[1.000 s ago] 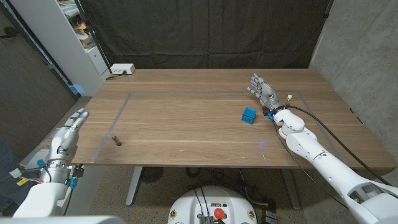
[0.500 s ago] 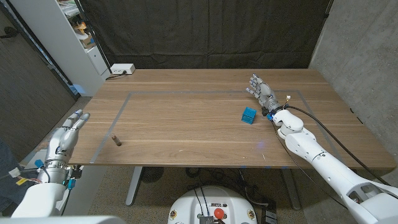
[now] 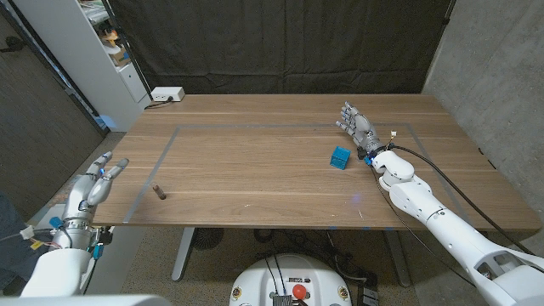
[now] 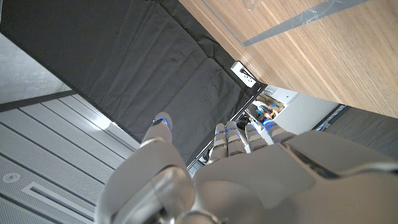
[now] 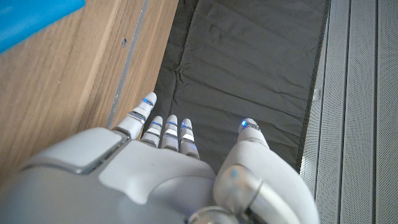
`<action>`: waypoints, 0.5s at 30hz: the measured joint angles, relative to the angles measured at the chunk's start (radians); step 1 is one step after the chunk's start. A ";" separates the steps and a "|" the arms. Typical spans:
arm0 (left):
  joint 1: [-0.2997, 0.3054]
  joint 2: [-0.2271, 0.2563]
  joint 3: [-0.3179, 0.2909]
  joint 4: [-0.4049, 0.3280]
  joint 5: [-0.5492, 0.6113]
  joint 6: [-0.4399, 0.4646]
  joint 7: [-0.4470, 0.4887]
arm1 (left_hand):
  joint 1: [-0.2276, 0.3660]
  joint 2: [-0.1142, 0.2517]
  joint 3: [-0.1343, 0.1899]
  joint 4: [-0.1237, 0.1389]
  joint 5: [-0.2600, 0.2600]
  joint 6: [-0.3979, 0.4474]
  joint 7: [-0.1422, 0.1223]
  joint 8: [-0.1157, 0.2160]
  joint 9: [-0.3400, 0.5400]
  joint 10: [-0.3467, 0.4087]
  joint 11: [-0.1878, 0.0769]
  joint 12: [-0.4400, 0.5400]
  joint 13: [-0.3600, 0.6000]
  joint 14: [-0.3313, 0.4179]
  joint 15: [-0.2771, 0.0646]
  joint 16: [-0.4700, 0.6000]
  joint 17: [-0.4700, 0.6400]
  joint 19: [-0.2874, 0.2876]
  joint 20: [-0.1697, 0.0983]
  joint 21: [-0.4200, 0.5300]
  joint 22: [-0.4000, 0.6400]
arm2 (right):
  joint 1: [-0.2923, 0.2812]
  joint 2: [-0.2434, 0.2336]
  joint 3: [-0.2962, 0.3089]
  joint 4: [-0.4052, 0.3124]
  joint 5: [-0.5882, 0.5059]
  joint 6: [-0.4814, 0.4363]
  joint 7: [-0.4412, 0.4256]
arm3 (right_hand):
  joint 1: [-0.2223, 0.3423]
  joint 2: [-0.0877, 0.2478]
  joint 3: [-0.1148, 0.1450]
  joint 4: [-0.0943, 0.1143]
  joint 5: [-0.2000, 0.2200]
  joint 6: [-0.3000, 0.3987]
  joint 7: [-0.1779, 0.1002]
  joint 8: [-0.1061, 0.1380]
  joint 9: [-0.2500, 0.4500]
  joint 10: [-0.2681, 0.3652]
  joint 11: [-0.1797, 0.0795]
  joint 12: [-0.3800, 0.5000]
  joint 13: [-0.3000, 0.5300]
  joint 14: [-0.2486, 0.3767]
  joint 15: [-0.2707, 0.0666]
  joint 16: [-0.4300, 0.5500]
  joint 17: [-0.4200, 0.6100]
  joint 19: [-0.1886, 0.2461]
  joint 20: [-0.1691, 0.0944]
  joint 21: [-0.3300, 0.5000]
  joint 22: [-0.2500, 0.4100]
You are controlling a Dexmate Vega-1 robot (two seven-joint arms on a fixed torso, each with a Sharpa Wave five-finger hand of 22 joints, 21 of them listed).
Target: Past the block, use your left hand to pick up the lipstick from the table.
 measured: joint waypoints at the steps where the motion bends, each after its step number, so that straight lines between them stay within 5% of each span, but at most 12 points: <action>1: 0.002 0.000 0.002 -0.006 0.009 0.007 0.003 | 0.009 0.000 0.000 0.000 0.000 0.000 0.000 0.000 0.000 0.000 0.000 0.000 0.000 0.005 0.005 0.000 0.000 0.000 0.000 0.000 0.000 | 0.000 0.000 0.000 0.000 0.000 0.000 0.000 | 0.000 0.000 0.000 0.000 0.000 0.000 0.000 0.000 0.000 0.000 0.000 0.000 0.000 0.000 0.000 0.000 0.000 0.000 0.000 0.000 0.000; 15: 0.023 -0.003 0.015 -0.071 0.143 0.125 0.054 | 0.092 -0.008 0.024 -0.007 0.000 0.013 -0.013 0.004 0.000 0.011 -0.011 0.000 0.005 0.021 0.011 0.000 0.000 0.009 0.027 0.004 0.000 | 0.005 0.005 -0.001 0.013 0.000 0.005 0.009 | 0.000 0.000 -0.003 -0.003 0.000 0.000 0.000 0.000 0.000 0.000 0.000 0.000 0.000 0.000 0.000 0.000 0.000 0.000 0.000 0.000 0.000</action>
